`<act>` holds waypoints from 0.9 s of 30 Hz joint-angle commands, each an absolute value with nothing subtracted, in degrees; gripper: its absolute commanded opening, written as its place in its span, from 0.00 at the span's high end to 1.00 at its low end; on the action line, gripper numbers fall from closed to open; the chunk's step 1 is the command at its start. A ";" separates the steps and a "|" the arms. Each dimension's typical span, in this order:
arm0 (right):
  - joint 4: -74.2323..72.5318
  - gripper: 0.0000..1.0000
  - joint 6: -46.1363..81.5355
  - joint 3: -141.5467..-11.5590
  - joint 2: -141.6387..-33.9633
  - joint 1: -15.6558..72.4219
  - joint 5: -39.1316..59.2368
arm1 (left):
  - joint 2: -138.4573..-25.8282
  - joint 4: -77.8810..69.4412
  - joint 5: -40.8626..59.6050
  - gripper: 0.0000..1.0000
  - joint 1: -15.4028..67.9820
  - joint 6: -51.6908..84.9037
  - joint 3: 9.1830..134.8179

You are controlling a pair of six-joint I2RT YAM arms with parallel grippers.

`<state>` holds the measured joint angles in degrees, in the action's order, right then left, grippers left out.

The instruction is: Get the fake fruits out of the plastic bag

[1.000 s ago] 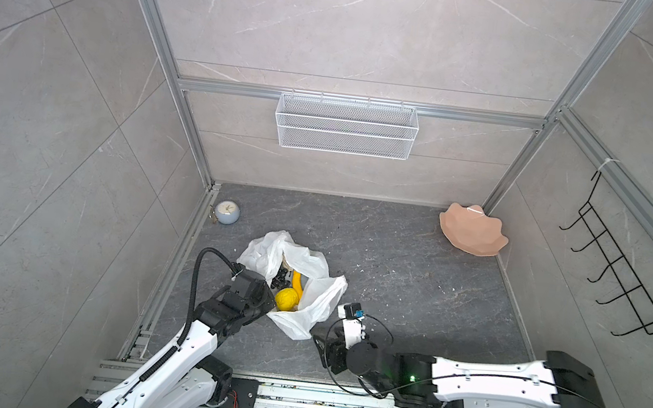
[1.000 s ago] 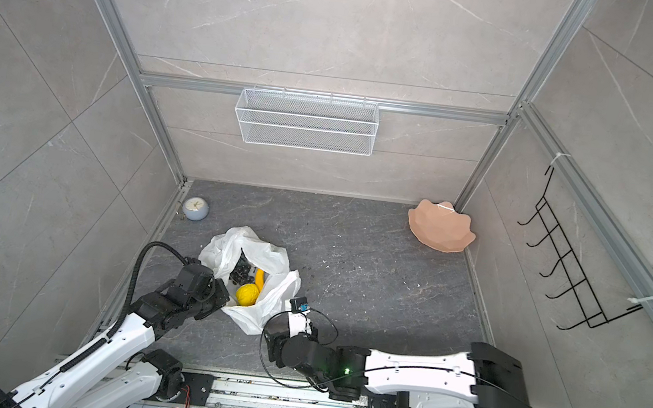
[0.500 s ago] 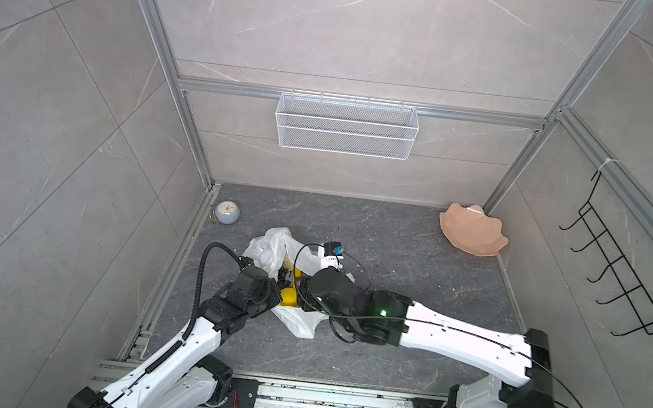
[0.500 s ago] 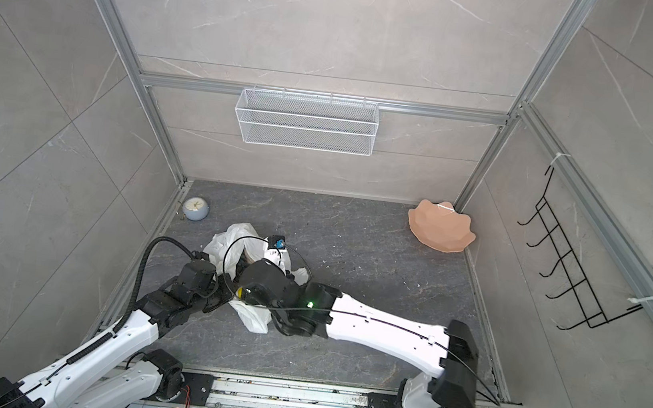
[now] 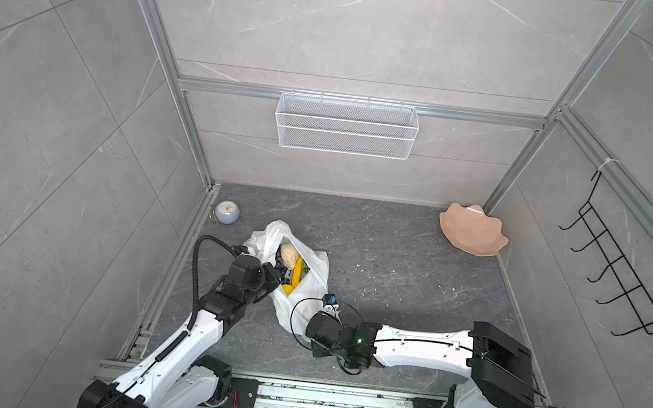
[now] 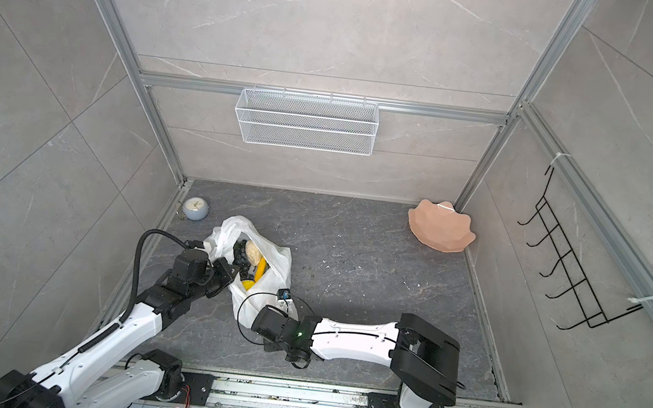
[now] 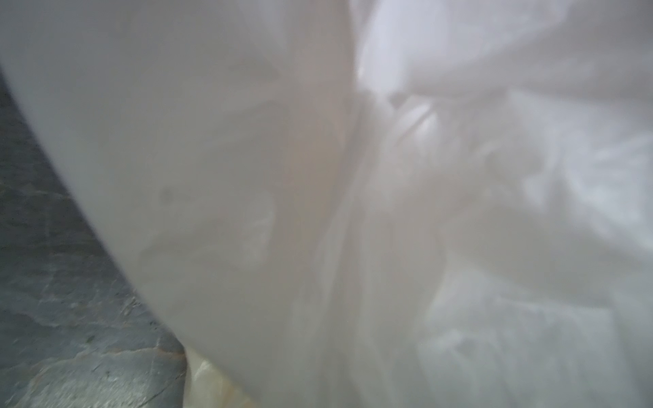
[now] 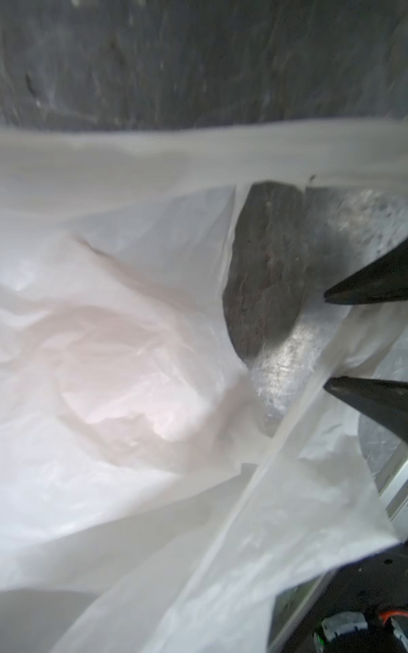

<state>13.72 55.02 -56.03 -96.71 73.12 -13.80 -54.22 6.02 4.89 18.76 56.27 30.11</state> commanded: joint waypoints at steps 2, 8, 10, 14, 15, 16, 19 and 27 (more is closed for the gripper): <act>-2.28 0.63 57.27 -52.35 -98.39 70.46 -12.52 | -54.91 -1.56 13.23 1.00 17.71 54.86 35.04; -10.21 0.66 52.59 -52.87 -102.18 67.48 -10.87 | -48.64 7.69 11.60 0.91 16.61 52.68 32.50; -10.52 0.68 51.51 -53.84 -103.43 67.50 -10.24 | -46.47 17.40 7.73 0.68 15.84 53.98 31.86; -13.59 0.69 50.83 -54.83 -105.99 69.17 -8.34 | -44.45 31.11 5.87 0.34 15.15 55.61 32.65; -13.55 0.70 50.55 -55.45 -106.78 69.95 -8.39 | -44.05 31.62 7.20 0.29 15.15 56.10 32.30; -13.54 0.70 50.38 -55.94 -107.46 70.55 -8.59 | -43.74 31.82 8.58 0.25 15.17 57.48 31.85; -15.05 0.70 50.60 -56.34 -109.09 72.43 -9.63 | -42.29 33.01 10.85 0.14 15.31 63.31 29.55; -17.20 0.70 50.18 -57.90 -112.30 74.82 -10.20 | -44.54 18.99 13.72 0.00 19.16 71.72 22.89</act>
